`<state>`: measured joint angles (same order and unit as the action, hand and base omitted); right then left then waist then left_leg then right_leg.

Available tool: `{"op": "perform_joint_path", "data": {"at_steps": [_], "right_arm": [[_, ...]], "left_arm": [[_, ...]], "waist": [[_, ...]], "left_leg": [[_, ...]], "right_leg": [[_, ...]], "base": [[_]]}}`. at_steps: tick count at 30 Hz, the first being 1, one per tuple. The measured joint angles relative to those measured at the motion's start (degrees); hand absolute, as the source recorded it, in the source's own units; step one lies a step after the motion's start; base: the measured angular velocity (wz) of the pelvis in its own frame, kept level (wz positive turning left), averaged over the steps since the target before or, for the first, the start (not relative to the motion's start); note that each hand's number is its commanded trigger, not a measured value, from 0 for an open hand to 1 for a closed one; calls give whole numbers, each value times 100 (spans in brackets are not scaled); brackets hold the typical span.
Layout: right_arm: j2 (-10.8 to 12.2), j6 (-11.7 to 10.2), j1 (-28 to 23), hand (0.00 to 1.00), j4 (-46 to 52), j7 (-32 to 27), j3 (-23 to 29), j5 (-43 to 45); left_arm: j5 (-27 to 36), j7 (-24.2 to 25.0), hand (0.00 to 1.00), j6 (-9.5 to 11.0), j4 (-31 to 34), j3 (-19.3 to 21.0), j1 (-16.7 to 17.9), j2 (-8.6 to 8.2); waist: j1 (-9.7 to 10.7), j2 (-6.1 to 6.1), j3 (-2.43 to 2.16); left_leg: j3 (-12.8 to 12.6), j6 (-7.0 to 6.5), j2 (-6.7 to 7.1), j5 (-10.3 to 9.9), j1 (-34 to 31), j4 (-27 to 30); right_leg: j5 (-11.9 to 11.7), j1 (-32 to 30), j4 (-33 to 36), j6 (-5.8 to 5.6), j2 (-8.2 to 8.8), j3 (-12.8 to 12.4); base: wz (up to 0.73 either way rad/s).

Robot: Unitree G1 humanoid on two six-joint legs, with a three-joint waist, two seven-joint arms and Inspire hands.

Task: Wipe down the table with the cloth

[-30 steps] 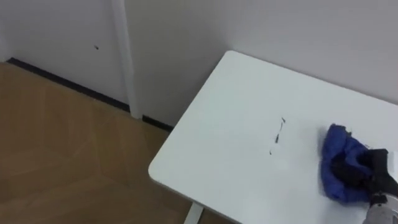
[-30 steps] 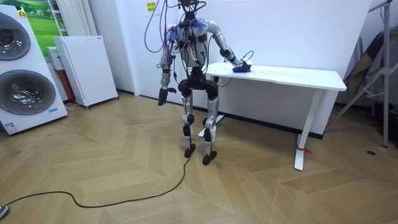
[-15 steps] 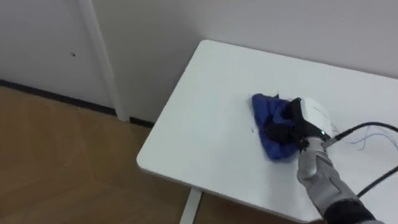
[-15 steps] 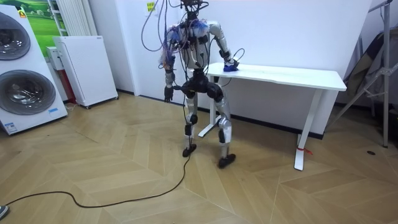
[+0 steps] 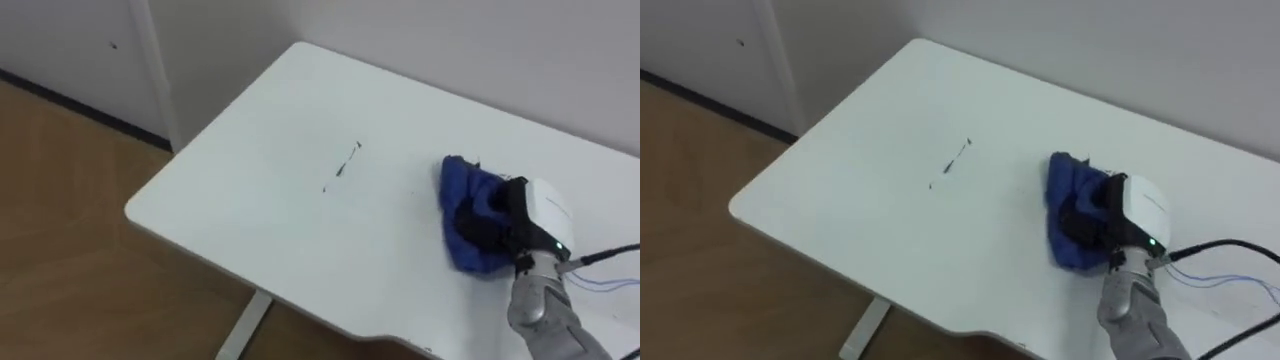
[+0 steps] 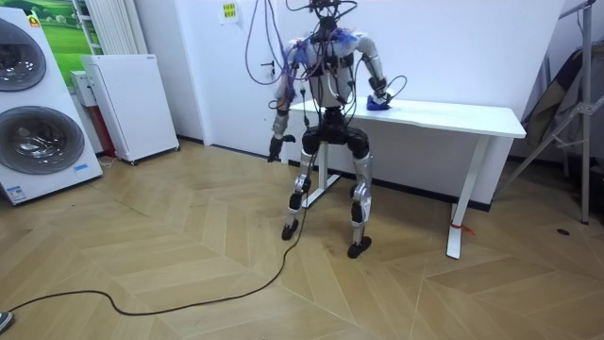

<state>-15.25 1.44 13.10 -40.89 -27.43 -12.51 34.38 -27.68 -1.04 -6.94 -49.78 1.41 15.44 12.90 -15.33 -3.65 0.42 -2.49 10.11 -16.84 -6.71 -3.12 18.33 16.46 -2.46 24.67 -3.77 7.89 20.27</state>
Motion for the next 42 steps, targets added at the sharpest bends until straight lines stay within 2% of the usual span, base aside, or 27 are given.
{"op": "perform_joint_path", "data": {"at_steps": [2,4,6,7,8,10,12,13,14,15,16,17,19,21,24,26,27,29,31,32,34,35,37,39,40,41,42], "right_arm": [[82,198,283,100,195,287,-110,349],[90,198,452,100,426,491,-290,591],[84,125,475,100,520,554,-360,614],[60,101,448,100,519,552,-345,583],[16,2,429,100,505,527,-251,479],[-124,-334,201,100,357,315,14,264],[-171,-620,-154,100,275,18,448,86],[-202,-801,-484,100,210,-192,830,-151],[-229,-912,-881,100,189,-398,1229,-319],[-233,-984,-1184,100,142,-551,1631,-353],[-234,-998,-1300,100,85,-599,1788,-369],[-260,-1012,-1450,100,-105,-634,2023,-480],[-357,-987,-1574,100,-386,-603,2173,-681],[-370,-808,-1593,100,-391,-561,2254,-685],[-367,-492,-1274,100,-369,-503,2052,-595],[-365,-29,-866,100,-230,-433,1631,-172],[-357,93,-782,100,-116,-381,1487,-91],[-270,367,-435,100,364,-34,647,210],[-110,363,130,100,381,271,12,458],[-28,339,454,100,392,456,-225,534],[-24,305,678,100,580,641,-281,591],[-26,298,753,100,638,643,-279,570],[-57,182,809,100,556,633,-239,336],[-173,58,629,100,346,626,-22,275],[-340,12,257,100,200,580,190,237],[-376,-256,-120,100,110,402,567,-47],[-380,-339,-297,100,82,311,742,-106]], "left_arm": [[-6,0,0,-16,-11,-3,-9,-31],[7,0,0,-22,-48,-3,-21,-62],[66,0,0,-40,13,-15,-1,-88],[74,0,0,-73,126,-18,137,-78],[77,-18,0,-129,353,-6,347,-70],[72,-26,0,-169,382,89,519,-65],[49,-46,0,-187,377,316,746,-66],[-11,-58,0,-188,376,519,847,-62],[-111,-65,0,-192,390,731,908,-66],[-230,-69,0,-201,492,952,967,-82],[-280,-70,0,-202,558,1064,980,-81],[-343,-102,0,-200,730,1226,988,-61],[-350,-139,0,-172,858,1313,949,-27],[-350,-177,0,-113,848,1289,791,-85],[-326,-269,0,-58,747,994,582,-124],[-284,-327,0,-80,557,738,459,-142],[-287,-329,0,-103,550,674,441,-147],[-268,-333,0,-165,402,405,359,-143],[-210,-316,0,-235,417,258,347,-137],[-197,-238,0,-262,480,160,340,-134],[-187,-104,0,-307,763,127,456,-128],[-184,-77,0,-314,900,114,597,-89],[-157,-56,0,-361,916,119,795,-44],[-157,-55,0,-391,920,179,1002,-41],[-173,-55,0,-384,930,236,1100,-32],[-183,-54,0,-380,930,339,1177,-33],[-202,-54,0,-380,930,389,1238,-30]], "waist": [[-127,8,11],[-257,73,58],[-222,163,89],[-221,172,93],[-213,187,57],[-125,264,30],[189,288,3],[448,203,16],[609,149,-20],[717,89,-66],[747,104,-90],[806,-8,-106],[866,-117,-131],[855,-128,-134],[660,11,-107],[387,165,-102],[347,188,-85],[99,224,-68],[41,164,-9],[13,132,44],[-165,87,61],[-232,62,47],[-224,61,44],[-76,54,40],[18,45,34],[206,24,16],[277,26,10]], "left_leg": [[-68,-120,28,-153,-137,238],[-77,-126,134,-246,-153,272],[-82,-110,432,-428,-136,219],[-71,-209,716,-519,-99,112],[-41,-310,884,-513,-64,-38],[18,-362,960,-460,-20,-210],[42,-417,1031,-410,8,-299],[30,-487,1136,-365,61,-354],[20,-546,1239,-327,151,-447],[24,-569,1299,-325,212,-485],[22,-575,1322,-322,231,-484],[21,-577,1370,-322,294,-485],[17,-664,1399,-377,385,-480],[-13,-716,1405,-448,467,-481],[-15,-744,1369,-569,575,-477],[27,-749,1316,-643,612,-476],[33,-749,1307,-643,618,-485],[39,-743,1289,-636,612,-548],[116,-717,1267,-622,533,-550],[180,-700,1266,-599,465,-556],[300,-694,1276,-565,337,-557],[386,-700,1287,-544,328,-557],[451,-702,1296,-533,348,-549],[452,-714,1310,-526,351,-532],[448,-727,1327,-517,375,-534],[431,-746,1366,-506,419,-540],[394,-746,1368,-506,470,-560]], "right_leg": [[-47,-171,2,129,-166,-150],[-112,-267,-23,237,-272,-287],[-181,-263,-116,298,-316,-391],[-194,-298,-156,299,-320,-556],[-267,-365,-230,307,-314,-653],[-342,-334,-375,294,-299,-644],[-364,-179,-527,253,-255,-592],[-337,-27,-613,191,-190,-581],[-305,109,-692,127,-114,-590],[-316,236,-798,75,-75,-591],[-331,295,-853,48,-60,-591],[-351,406,-938,12,-23,-587],[-383,576,-1055,-43,-13,-583],[-440,669,-1103,-86,-14,-597],[-586,633,-1102,-70,-71,-584],[-725,533,-1098,16,-176,-556],[-753,509,-1099,37,-192,-556],[-810,328,-1059,105,-243,-589],[-832,242,-1066,144,-297,-586],[-826,192,-1078,157,-308,-561],[-827,138,-1123,161,-314,-490],[-828,159,-1180,161,-314,-430],[-822,205,-1212,151,-306,-353],[-807,332,-1217,127,-267,-198],[-801,428,-1214,117,-237,-100],[-782,567,-1235,87,-195,-19],[-782,626,-1245,87,-188,-22]], "base": [[-38],[-34],[8],[4],[0],[5],[53],[81],[78],[44],[17],[8],[3],[-16],[-64],[-87],[-66],[-56],[-14],[21],[32],[34],[43],[61],[75],[69],[50]]}}
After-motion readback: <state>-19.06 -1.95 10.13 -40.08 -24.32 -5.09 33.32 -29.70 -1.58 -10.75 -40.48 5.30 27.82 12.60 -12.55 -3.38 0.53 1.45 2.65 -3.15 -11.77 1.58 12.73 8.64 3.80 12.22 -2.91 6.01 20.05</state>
